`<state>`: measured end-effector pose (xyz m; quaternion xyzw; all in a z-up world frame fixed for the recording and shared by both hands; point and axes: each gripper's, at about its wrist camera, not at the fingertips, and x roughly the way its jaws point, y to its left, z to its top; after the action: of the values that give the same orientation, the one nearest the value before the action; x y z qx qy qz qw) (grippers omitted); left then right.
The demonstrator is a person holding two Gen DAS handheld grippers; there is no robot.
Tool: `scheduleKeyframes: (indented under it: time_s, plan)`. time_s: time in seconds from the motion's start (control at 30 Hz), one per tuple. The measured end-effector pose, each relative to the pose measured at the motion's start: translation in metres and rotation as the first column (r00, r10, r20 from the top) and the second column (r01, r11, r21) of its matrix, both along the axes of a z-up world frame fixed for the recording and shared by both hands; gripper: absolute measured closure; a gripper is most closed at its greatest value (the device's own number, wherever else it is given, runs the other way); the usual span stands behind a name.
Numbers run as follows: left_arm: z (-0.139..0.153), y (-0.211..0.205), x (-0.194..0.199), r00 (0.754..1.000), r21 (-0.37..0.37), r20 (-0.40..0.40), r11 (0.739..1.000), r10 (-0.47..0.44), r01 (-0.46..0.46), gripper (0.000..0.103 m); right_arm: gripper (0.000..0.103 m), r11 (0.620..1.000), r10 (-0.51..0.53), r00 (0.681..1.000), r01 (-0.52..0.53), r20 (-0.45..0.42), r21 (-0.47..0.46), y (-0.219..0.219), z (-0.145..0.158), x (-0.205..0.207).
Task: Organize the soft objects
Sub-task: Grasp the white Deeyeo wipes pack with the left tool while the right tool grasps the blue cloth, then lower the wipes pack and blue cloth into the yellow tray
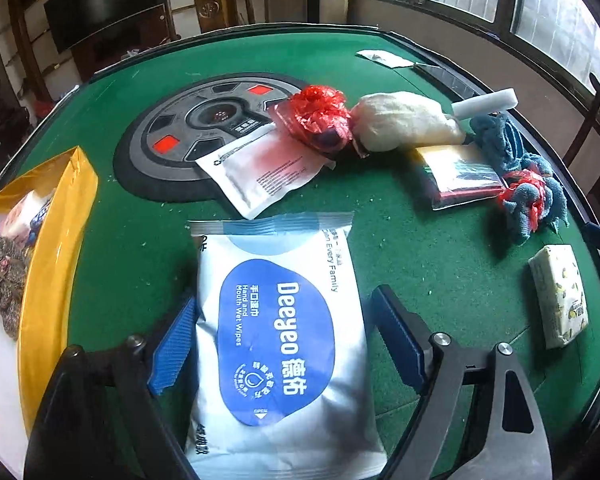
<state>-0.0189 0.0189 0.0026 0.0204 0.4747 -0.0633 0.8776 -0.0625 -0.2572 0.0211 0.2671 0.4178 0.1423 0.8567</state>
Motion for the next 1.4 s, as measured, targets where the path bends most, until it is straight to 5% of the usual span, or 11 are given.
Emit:
scheduleKeyframes:
  time_s: [0.03,0.07,0.17,0.53,0.8,0.87,0.93,1.03,1.4]
  plan:
    - [-0.001,-0.003,0.001,1.0,0.027,0.02,1.0,-0.008,0.007,0.02,0.03,1.0,-0.003,1.0,0.003,-0.007,0.001,-0.002,-0.002,0.001]
    - [-0.002,-0.006,0.002,0.999,0.028,0.034,0.999,-0.026,0.025,0.034,0.03,1.0,-0.008,1.0,0.008,-0.013,0.005,-0.004,-0.005,0.0]
    - [-0.002,-0.002,0.007,0.999,0.003,0.035,0.999,-0.041,0.04,0.039,0.03,1.0,-0.019,0.999,0.019,-0.027,0.006,-0.008,-0.01,0.003]
    - [0.027,0.042,-0.019,0.999,-0.271,0.022,0.961,-0.039,0.044,0.04,0.03,0.998,0.011,0.999,-0.014,-0.049,-0.065,0.02,-0.001,0.027]
    - [0.053,0.089,-0.052,0.999,-0.349,0.048,0.937,0.025,-0.007,0.04,0.03,0.992,-0.052,0.991,0.037,-0.123,-0.124,0.039,-0.013,0.053]
    - [0.057,0.109,-0.06,0.996,-0.357,0.053,0.933,0.066,-0.043,0.04,0.039,0.985,-0.071,0.99,0.052,-0.118,-0.163,0.041,-0.013,0.052]
    - [0.058,0.127,-0.065,0.993,-0.362,0.054,0.929,0.106,-0.08,0.04,0.063,0.979,-0.076,0.99,0.052,-0.118,-0.195,0.041,-0.012,0.047]
    - [0.057,0.16,-0.075,0.982,-0.363,0.056,0.919,0.183,-0.151,0.04,0.075,0.98,-0.076,0.992,0.056,-0.101,-0.19,0.038,-0.005,0.033]
    - [0.032,0.251,-0.089,0.913,-0.382,-0.001,0.843,0.408,-0.378,0.04,0.075,0.989,0.058,0.997,-0.05,0.052,-0.141,0.069,0.058,-0.005]
